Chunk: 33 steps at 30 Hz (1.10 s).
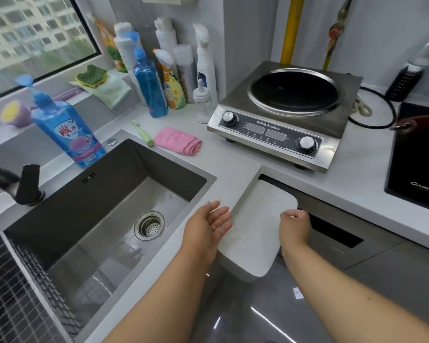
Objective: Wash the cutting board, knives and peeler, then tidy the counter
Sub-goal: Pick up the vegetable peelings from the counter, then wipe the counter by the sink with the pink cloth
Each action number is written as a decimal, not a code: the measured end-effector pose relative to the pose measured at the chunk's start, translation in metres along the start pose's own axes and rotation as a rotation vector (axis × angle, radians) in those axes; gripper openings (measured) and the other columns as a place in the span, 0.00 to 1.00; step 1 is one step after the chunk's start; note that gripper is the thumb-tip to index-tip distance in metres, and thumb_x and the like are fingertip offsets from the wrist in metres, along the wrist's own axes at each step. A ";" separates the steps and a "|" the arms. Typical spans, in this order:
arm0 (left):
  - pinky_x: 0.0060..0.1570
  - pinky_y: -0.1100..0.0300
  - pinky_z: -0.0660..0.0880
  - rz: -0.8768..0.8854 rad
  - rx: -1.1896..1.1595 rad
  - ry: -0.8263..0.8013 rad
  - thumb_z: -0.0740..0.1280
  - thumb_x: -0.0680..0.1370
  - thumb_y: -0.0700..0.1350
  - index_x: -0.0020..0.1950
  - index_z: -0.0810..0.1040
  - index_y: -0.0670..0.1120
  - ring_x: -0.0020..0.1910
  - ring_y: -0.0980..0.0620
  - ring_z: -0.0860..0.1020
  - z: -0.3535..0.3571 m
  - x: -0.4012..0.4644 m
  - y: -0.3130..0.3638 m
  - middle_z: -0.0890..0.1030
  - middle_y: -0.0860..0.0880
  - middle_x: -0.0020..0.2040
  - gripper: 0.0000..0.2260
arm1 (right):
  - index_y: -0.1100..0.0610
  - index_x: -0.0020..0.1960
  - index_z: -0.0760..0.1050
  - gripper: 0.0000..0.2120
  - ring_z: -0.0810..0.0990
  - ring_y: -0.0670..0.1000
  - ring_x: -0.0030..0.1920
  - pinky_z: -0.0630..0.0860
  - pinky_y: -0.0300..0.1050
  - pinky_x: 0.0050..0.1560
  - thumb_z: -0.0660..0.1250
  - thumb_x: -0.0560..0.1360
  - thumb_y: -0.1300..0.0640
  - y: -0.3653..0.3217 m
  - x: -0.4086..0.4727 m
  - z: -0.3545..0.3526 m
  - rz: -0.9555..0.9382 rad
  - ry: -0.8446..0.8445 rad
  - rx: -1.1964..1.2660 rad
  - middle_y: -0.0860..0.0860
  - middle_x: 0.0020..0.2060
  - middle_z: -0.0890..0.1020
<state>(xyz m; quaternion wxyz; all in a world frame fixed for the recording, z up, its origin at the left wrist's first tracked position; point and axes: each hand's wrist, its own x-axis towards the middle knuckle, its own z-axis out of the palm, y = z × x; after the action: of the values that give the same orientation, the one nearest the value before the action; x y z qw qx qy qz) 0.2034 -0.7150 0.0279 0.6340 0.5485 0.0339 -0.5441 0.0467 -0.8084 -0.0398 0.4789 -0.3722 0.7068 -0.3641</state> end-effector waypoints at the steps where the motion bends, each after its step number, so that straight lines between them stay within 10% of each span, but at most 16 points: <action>1: 0.50 0.52 0.78 -0.004 -0.036 -0.019 0.60 0.81 0.45 0.58 0.77 0.39 0.52 0.43 0.82 -0.005 0.001 0.007 0.83 0.40 0.51 0.13 | 0.53 0.46 0.72 0.03 0.76 0.54 0.37 0.75 0.47 0.41 0.62 0.74 0.60 -0.008 -0.007 0.009 -0.016 -0.007 -0.015 0.48 0.36 0.77; 24: 0.54 0.51 0.79 0.159 0.075 0.144 0.60 0.81 0.41 0.65 0.75 0.42 0.55 0.42 0.80 -0.059 0.087 0.173 0.78 0.39 0.58 0.13 | 0.54 0.44 0.72 0.02 0.75 0.51 0.41 0.67 0.42 0.35 0.62 0.75 0.57 -0.154 -0.012 0.219 -0.523 -0.517 -0.504 0.50 0.41 0.78; 33: 0.50 0.54 0.76 0.254 0.622 0.281 0.58 0.82 0.46 0.71 0.69 0.52 0.46 0.51 0.75 -0.033 0.194 0.233 0.76 0.48 0.52 0.17 | 0.55 0.64 0.74 0.18 0.73 0.57 0.61 0.71 0.48 0.57 0.58 0.77 0.51 -0.198 0.058 0.310 -0.663 -0.517 -0.919 0.55 0.61 0.75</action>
<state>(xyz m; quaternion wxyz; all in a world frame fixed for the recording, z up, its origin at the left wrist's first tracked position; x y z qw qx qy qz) 0.4701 -0.8624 0.0440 0.4888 0.7842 -0.1148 -0.3645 0.3609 -0.9985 0.0235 0.2869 -0.8162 0.4991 -0.0501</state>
